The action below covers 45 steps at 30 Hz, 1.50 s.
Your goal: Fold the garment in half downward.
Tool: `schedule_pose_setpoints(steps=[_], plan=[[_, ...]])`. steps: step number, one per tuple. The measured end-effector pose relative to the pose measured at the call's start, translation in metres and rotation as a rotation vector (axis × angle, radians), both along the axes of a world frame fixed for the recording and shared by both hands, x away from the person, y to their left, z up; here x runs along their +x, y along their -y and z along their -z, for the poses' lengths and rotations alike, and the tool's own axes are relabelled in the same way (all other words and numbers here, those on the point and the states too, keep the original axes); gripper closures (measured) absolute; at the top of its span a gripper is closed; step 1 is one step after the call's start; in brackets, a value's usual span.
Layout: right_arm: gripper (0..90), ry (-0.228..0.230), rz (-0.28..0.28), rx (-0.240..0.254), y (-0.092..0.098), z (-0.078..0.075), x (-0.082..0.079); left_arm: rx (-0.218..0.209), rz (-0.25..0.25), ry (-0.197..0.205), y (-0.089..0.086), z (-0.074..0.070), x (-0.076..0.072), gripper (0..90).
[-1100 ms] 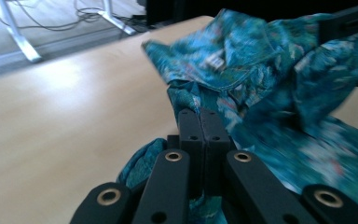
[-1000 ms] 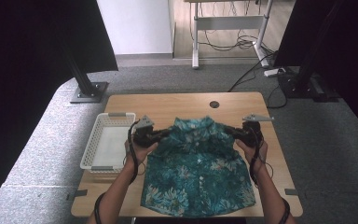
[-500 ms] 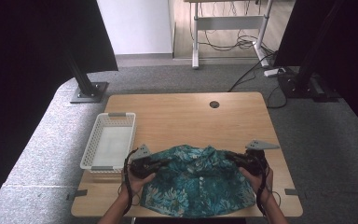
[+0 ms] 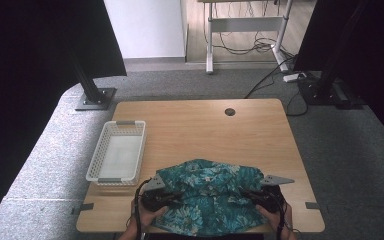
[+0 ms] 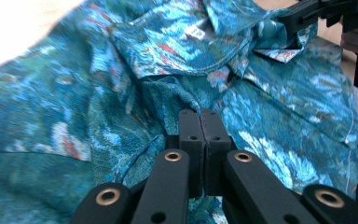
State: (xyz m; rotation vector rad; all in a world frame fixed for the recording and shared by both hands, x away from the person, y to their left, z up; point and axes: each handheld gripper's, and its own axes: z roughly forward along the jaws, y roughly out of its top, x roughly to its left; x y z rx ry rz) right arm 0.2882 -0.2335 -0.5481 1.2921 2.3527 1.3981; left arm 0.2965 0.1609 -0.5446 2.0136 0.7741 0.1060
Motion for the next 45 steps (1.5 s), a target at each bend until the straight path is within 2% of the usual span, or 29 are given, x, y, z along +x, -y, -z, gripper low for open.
schedule_pose_setpoints(steps=[5, 10, 16, 22, 24, 30, 32, 36, 41, 45], plan=[[87.1, -0.024, -0.002, -0.01, 0.001, 0.01, -0.002, 0.023, 0.006, -0.018, 0.004, 0.008, -0.001, 88.5], [87.0, -0.037, -0.008, -0.019, 0.0, 0.012, -0.001, 0.033, 0.001, -0.031, 0.004, 0.01, 0.004, 88.4], [86.9, -0.049, -0.004, -0.03, -0.003, 0.011, 0.003, 0.032, -0.023, -0.052, 0.0, 0.01, 0.012, 88.1], [86.1, -0.047, 0.01, -0.039, -0.003, 0.01, 0.002, 0.017, -0.012, -0.057, -0.003, 0.009, 0.006, 85.6], [85.4, -0.044, 0.014, -0.035, -0.001, 0.01, 0.001, 0.009, -0.003, -0.064, -0.005, 0.009, 0.004, 83.0], [81.1, -0.032, 0.017, -0.042, 0.002, 0.007, -0.004, -0.059, 0.008, -0.077, -0.015, 0.004, -0.001, 62.5], [79.1, -0.03, 0.017, -0.04, 0.004, 0.005, -0.006, -0.078, 0.01, -0.077, -0.018, 0.002, -0.002, 59.5], [75.8, -0.03, 0.022, -0.024, 0.008, 0.002, -0.008, -0.078, 0.003, -0.063, -0.02, 0.0, -0.007, 54.8], [70.0, -0.026, 0.028, -0.019, 0.008, -0.001, -0.009, -0.017, -0.029, -0.034, -0.019, 0.001, -0.01, 53.6], [62.9, -0.01, 0.02, -0.029, 0.001, -0.007, -0.008, 0.057, -0.059, -0.003, -0.012, 0.002, -0.01, 59.3]])
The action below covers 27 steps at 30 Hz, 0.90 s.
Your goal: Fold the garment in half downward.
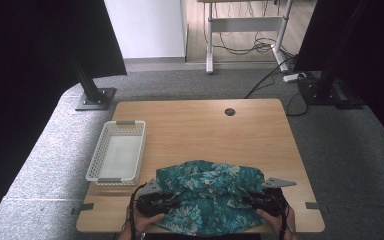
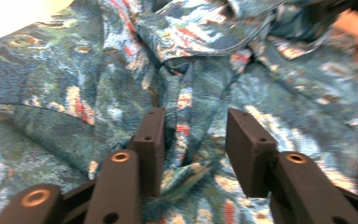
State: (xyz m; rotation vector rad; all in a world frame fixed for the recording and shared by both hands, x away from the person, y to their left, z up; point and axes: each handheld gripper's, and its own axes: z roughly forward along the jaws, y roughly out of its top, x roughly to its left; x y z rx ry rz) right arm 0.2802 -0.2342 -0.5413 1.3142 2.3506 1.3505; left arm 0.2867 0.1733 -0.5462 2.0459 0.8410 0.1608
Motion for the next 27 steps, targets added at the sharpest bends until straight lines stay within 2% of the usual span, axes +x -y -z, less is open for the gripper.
schedule_pose_setpoints(steps=[2, 5, 8, 9, 11, 14, 17, 19, 21, 25, 27], plan=[[62.4, 0.002, -0.005, -0.005, -0.005, -0.004, 0.003, 0.033, -0.007, 0.013, 0.004, 0.0, 0.0, 65.2], [61.6, 0.002, -0.013, -0.024, -0.013, -0.007, 0.01, 0.042, 0.0, 0.017, 0.006, 0.002, -0.002, 76.0], [64.0, -0.006, -0.039, -0.041, -0.022, -0.007, 0.014, 0.025, 0.004, 0.026, 0.003, 0.001, -0.005, 84.2], [65.7, -0.006, -0.049, -0.054, -0.025, -0.007, 0.014, 0.022, 0.002, 0.031, 0.001, 0.0, -0.006, 85.8], [76.3, -0.005, -0.048, -0.105, -0.031, -0.005, 0.014, 0.012, 0.006, 0.036, -0.002, 0.0, -0.007, 87.3], [86.2, -0.002, -0.049, -0.138, -0.031, -0.002, 0.01, 0.01, 0.003, 0.036, -0.006, 0.001, -0.011, 87.8], [87.8, 0.011, -0.055, -0.144, -0.027, -0.002, 0.005, 0.014, 0.01, 0.038, -0.007, 0.001, -0.016, 87.9], [87.6, 0.015, -0.057, -0.124, -0.022, -0.002, 0.0, 0.017, 0.017, 0.035, -0.006, 0.002, -0.019, 87.8], [87.2, 0.018, -0.058, -0.075, -0.017, -0.002, -0.004, 0.024, 0.021, 0.031, -0.006, 0.004, -0.022, 87.2], [86.7, 0.005, -0.07, -0.067, -0.014, 0.003, -0.009, 0.031, 0.03, 0.024, -0.005, 0.005, -0.025, 82.9], [85.4, 0.003, -0.076, -0.057, -0.013, 0.004, -0.01, 0.013, 0.031, 0.02, -0.006, 0.004, -0.025, 74.8]])
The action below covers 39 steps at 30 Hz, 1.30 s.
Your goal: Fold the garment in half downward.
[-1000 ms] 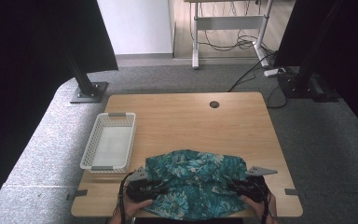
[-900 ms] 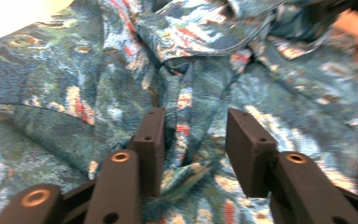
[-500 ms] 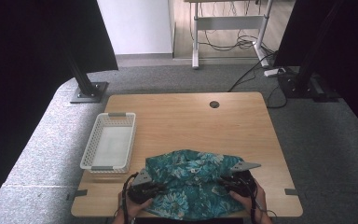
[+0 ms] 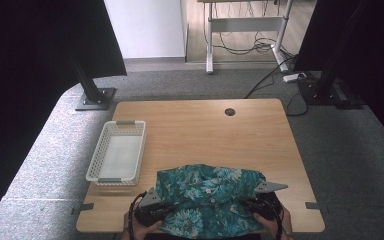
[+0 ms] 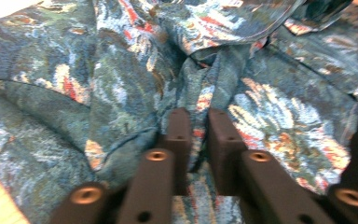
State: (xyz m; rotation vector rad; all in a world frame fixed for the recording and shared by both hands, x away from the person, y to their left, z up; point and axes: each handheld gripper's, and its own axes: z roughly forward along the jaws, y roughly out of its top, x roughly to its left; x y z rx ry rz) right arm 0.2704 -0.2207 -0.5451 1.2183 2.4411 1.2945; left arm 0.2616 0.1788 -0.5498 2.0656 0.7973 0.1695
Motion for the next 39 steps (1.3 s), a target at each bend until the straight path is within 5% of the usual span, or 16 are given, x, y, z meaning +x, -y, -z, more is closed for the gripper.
schedule_pose_setpoints(steps=[4, 8, 22, 32, 39], plan=[[80.0, -0.007, -0.007, 0.003, -0.001, 0.001, 0.001, -0.048, 0.001, 0.008, 0.001, -0.008, 0.002, 55.9], [73.7, -0.02, -0.01, 0.005, -0.001, 0.002, 0.003, -0.1, 0.002, 0.016, 0.002, -0.016, 0.005, 47.7], [57.5, -0.008, 0.016, 0.1, 0.005, -0.012, 0.01, -0.089, -0.006, -0.022, 0.018, -0.01, 0.037, 41.2], [56.4, -0.021, 0.036, 0.081, -0.001, -0.014, 0.028, -0.115, 0.001, -0.069, 0.028, -0.008, 0.06, 42.8], [55.0, -0.029, 0.043, 0.043, -0.003, -0.005, 0.034, -0.061, 0.015, -0.063, 0.039, -0.007, 0.062, 42.2]])
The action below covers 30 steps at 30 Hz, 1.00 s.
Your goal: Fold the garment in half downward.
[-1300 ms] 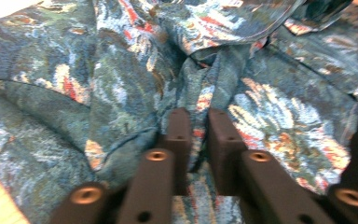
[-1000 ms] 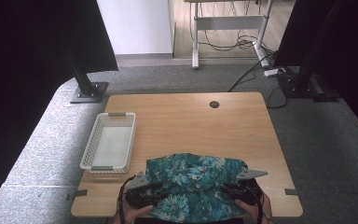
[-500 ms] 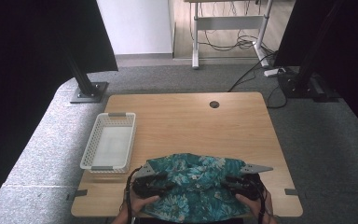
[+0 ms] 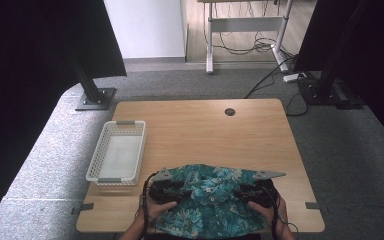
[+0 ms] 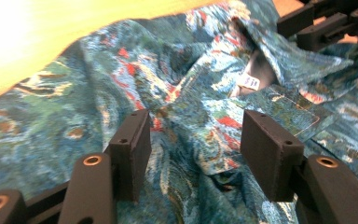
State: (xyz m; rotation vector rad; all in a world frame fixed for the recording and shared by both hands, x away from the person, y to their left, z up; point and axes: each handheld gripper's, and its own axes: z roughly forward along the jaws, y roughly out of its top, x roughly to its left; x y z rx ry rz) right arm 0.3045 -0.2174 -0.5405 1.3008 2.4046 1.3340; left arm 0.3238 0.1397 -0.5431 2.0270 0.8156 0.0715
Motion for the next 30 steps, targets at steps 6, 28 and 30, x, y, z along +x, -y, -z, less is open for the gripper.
schedule_pose_setpoints(steps=[6, 28, 30], plan=[[53.8, -0.001, 0.016, -0.031, 0.001, 0.009, -0.001, 0.057, 0.004, 0.005, 0.01, 0.001, 0.002, 43.1], [49.6, 0.036, 0.066, 0.019, 0.017, 0.006, -0.007, 0.063, 0.007, 0.154, 0.011, -0.006, -0.032, 85.0], [48.7, 0.04, 0.073, 0.02, 0.018, 0.005, -0.007, 0.051, 0.027, 0.168, 0.009, -0.01, -0.04, 85.0]])
